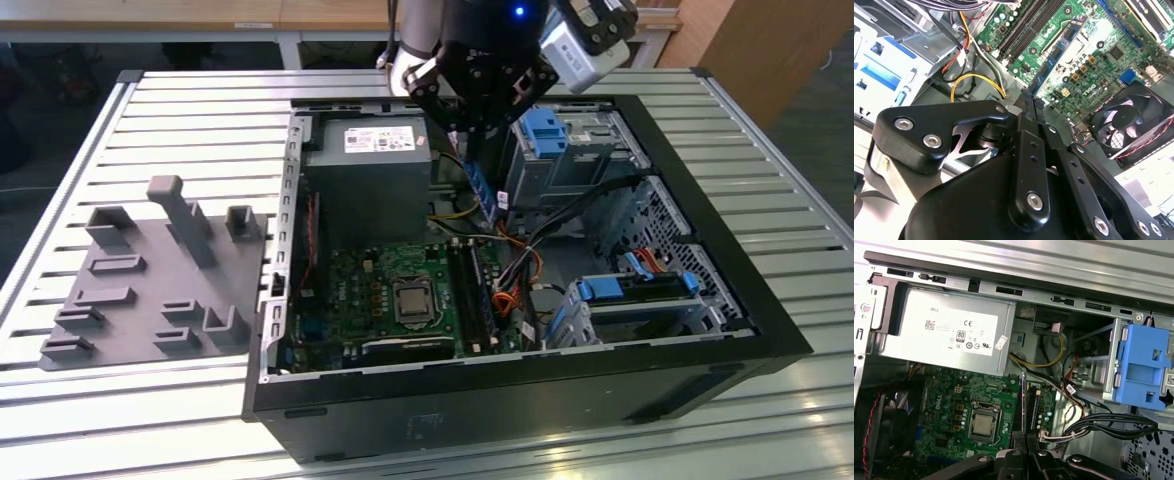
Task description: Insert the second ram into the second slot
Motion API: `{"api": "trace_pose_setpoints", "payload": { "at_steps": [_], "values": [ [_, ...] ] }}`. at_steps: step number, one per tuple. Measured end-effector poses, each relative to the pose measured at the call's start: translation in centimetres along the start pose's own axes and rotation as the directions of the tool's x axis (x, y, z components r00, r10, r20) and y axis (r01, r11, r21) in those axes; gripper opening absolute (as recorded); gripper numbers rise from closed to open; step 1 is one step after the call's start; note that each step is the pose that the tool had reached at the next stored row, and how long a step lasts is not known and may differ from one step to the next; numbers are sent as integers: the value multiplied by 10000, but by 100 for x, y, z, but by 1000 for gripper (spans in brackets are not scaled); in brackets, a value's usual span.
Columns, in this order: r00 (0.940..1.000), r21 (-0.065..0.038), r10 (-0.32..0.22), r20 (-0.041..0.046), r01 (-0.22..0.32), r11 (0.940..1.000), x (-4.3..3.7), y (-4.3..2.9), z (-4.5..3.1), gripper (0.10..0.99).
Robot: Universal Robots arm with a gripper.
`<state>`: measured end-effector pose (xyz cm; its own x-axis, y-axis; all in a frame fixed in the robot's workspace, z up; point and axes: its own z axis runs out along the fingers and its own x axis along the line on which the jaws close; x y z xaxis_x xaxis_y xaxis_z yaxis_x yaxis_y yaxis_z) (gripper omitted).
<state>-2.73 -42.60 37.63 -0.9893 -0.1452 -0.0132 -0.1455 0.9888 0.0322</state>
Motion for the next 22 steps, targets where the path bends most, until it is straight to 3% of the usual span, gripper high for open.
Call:
{"api": "trace_pose_setpoints", "payload": {
  "at_steps": [4, 13, 22],
  "values": [
    [9999, 2, 121, 4, -121, 9999, 0, 0, 0, 122],
    [9945, 37, 1045, 32, -1045, 9945, 0, -1, 8, 122],
    [9928, 52, 1196, 37, -1196, 9928, 1, -2, 21, 122]
  ]
}}
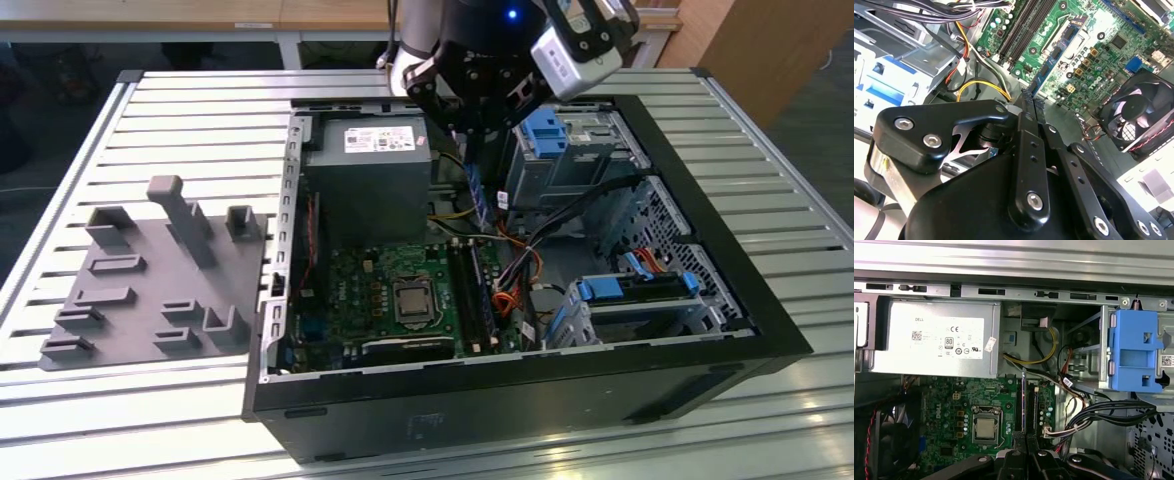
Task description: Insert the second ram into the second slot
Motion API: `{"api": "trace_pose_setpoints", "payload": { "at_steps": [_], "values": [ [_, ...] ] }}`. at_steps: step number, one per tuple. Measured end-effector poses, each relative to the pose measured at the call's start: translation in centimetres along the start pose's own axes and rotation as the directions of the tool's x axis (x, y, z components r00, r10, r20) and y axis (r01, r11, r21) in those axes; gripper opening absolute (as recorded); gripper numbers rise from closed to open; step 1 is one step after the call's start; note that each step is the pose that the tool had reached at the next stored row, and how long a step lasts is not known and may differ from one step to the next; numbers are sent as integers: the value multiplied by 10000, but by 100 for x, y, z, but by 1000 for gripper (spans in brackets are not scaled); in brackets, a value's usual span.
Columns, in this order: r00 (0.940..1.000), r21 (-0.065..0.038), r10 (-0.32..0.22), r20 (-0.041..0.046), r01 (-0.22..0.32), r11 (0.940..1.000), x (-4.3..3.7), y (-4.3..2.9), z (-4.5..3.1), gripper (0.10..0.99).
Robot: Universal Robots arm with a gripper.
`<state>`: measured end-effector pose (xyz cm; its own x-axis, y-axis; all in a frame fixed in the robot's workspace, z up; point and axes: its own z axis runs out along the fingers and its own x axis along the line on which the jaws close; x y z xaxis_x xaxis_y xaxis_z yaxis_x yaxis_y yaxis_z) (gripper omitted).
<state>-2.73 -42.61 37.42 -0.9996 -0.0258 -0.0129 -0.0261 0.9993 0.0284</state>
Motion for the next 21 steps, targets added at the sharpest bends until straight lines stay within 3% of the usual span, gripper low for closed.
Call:
{"api": "trace_pose_setpoints", "payload": {
  "at_steps": [19, 21],
  "values": [
    [10000, 0, 0, 0, 0, 10000, 1, -1, 52, 122],
    [10000, 0, 0, -1, 0, 10000, 1, -2, 84, 122]
  ]
}}
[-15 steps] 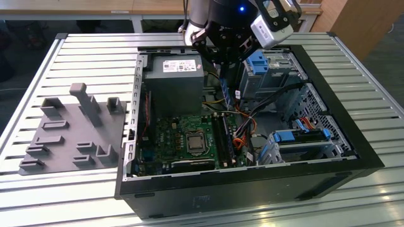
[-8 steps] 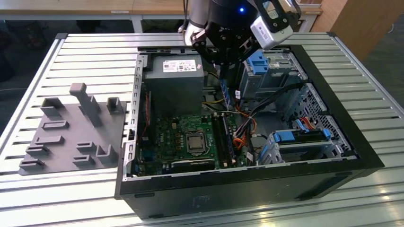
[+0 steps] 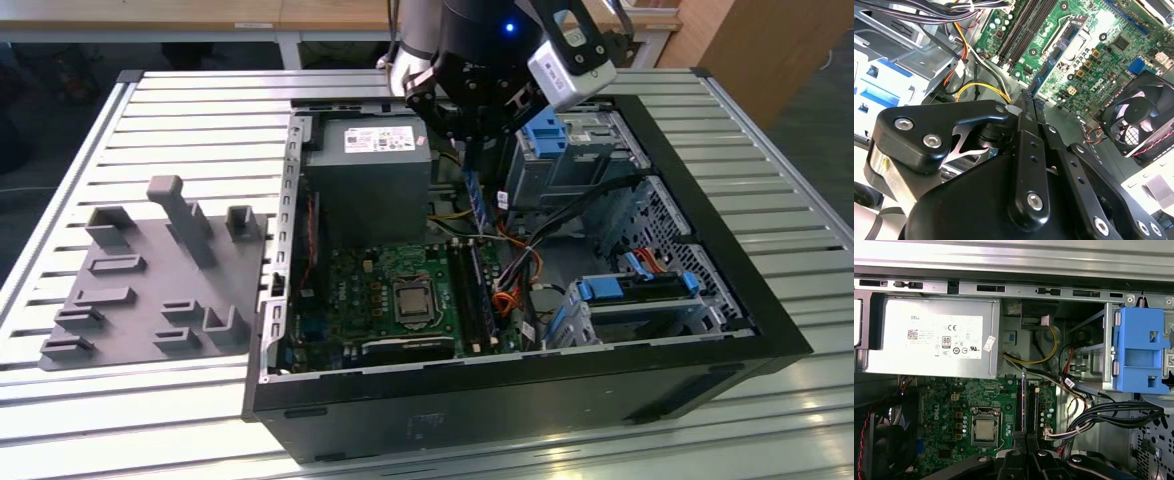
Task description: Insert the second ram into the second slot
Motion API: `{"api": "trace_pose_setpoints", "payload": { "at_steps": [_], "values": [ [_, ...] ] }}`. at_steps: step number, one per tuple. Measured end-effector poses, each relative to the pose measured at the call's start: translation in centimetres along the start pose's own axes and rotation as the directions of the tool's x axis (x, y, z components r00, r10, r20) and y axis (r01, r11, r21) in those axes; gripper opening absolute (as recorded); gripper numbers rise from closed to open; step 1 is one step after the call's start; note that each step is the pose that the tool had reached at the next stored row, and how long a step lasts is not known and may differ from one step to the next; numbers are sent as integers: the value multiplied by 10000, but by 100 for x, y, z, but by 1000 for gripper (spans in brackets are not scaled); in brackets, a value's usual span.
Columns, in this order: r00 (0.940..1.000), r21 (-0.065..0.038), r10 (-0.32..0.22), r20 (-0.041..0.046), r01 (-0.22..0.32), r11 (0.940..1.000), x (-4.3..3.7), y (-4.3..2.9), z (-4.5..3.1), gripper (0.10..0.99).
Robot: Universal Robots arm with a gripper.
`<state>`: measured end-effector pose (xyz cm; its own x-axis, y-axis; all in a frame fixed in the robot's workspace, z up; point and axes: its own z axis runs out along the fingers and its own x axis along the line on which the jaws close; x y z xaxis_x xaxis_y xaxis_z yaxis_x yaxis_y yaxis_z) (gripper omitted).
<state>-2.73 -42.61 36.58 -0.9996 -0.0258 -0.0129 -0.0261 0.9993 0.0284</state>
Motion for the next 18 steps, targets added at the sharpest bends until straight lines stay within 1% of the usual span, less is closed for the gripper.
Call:
{"api": "trace_pose_setpoints", "payload": {
  "at_steps": [4, 6, 18],
  "values": [
    [10000, 0, 0, 0, 0, 10000, 0, 0, 5, 122],
    [10000, 0, 1, -3, -1, 10000, 1, -1, 48, 122],
    [10000, 3, 0, -3, 0, 10000, 1, -2, 71, 122]
  ]
}}
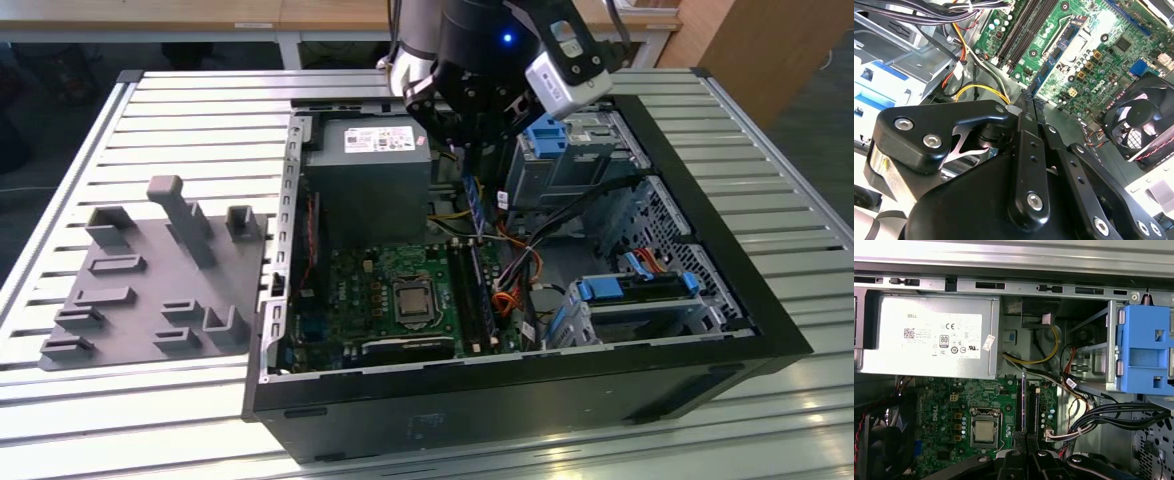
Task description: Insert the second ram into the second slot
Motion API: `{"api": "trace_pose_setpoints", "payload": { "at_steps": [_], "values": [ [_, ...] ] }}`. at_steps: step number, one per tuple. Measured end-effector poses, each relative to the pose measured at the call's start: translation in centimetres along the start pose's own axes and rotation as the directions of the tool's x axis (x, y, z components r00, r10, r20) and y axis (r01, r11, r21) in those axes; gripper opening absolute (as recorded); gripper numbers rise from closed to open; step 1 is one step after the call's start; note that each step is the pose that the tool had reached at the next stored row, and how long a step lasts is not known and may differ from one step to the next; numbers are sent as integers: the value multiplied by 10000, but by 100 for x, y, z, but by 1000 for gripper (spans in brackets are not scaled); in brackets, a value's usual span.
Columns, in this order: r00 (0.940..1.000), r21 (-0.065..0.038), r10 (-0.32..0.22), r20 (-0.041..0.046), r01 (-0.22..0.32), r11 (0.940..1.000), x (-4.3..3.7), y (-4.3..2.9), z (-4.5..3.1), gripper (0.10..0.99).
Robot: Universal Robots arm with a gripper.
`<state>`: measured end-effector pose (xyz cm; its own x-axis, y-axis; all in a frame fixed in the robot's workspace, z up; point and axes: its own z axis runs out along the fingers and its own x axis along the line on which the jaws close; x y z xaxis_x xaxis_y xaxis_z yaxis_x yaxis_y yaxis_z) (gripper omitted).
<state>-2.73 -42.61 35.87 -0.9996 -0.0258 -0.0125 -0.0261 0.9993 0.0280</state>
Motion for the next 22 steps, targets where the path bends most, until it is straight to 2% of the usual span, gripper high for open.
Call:
{"api": "trace_pose_setpoints", "payload": {
  "at_steps": [22],
  "values": [
    [10000, 7, 17, 0, -17, 10000, 1, -20, 55, 122]
  ]
}}
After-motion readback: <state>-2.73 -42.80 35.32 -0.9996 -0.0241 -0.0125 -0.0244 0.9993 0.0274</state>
